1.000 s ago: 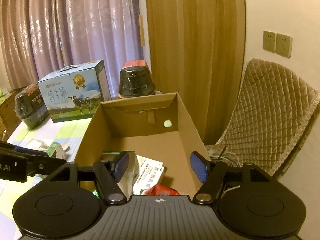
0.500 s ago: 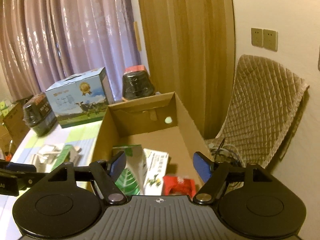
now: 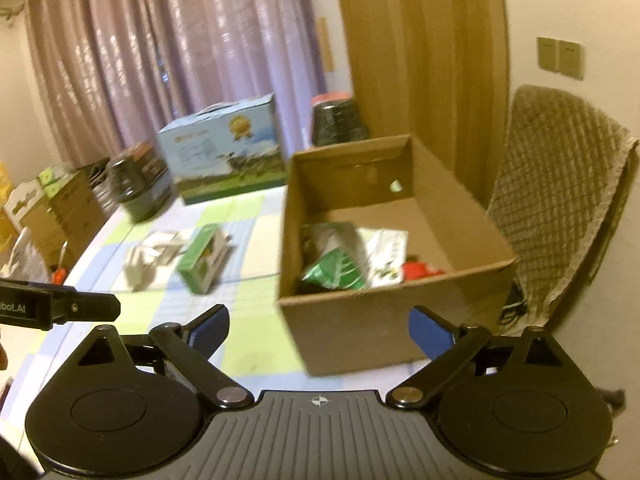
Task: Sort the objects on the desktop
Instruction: 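Withdraw both tools from the cardboard box back over the table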
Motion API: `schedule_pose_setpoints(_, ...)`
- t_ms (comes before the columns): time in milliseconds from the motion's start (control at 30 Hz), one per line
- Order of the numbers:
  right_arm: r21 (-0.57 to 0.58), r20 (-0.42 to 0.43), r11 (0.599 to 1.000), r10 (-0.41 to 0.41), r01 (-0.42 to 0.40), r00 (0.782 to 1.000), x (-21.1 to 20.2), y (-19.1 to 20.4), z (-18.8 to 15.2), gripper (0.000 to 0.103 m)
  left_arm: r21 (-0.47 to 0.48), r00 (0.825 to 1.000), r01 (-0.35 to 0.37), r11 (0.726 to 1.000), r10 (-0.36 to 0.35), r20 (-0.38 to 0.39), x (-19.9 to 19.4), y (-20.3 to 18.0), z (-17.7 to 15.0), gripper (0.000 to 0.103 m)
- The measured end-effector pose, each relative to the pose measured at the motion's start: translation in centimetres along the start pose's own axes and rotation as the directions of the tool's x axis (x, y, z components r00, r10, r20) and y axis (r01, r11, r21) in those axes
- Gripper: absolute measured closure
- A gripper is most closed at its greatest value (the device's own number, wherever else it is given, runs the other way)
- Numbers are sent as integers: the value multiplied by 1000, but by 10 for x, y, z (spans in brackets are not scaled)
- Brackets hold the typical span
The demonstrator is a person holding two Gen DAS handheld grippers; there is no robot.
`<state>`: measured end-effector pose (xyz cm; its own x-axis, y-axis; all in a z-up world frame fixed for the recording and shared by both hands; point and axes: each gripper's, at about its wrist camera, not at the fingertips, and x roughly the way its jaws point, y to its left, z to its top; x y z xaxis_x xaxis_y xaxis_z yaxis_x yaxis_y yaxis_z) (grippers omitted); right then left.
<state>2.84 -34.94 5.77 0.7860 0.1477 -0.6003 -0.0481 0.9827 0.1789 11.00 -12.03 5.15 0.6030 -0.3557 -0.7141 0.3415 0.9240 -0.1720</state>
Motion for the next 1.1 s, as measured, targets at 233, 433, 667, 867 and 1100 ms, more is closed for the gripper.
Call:
schedule_pose_setpoints(233, -31, -41, 997, 72, -74, 997, 3, 38, -15, 2, -25, 997, -76, 997, 75, -14, -22, 37, -26, 6)
schedule_pose_setpoints(433, -40, -87, 994, 101, -105, 991, 9, 57, -29, 2, -76, 992, -128, 989, 127, -26, -34, 69, -45, 4)
schedule_pose_setpoints(667, -57, -110, 993, 96, -103, 989, 17, 67, -33, 2, -87, 985, -170, 982, 167, -42, -38, 102, -57, 4)
schedule_pose_setpoints(867, -84, -124, 990, 104, -115, 987, 29, 77, -32, 2, -78, 981, -189, 979, 186, -49, -35, 125, -60, 4)
schedule_pose_setpoints(1100, -136, -145, 981, 121, -141, 982, 52, 94, -28, 2, 4, 974, -210, 978, 210, -84, -19, 149, -64, 4)
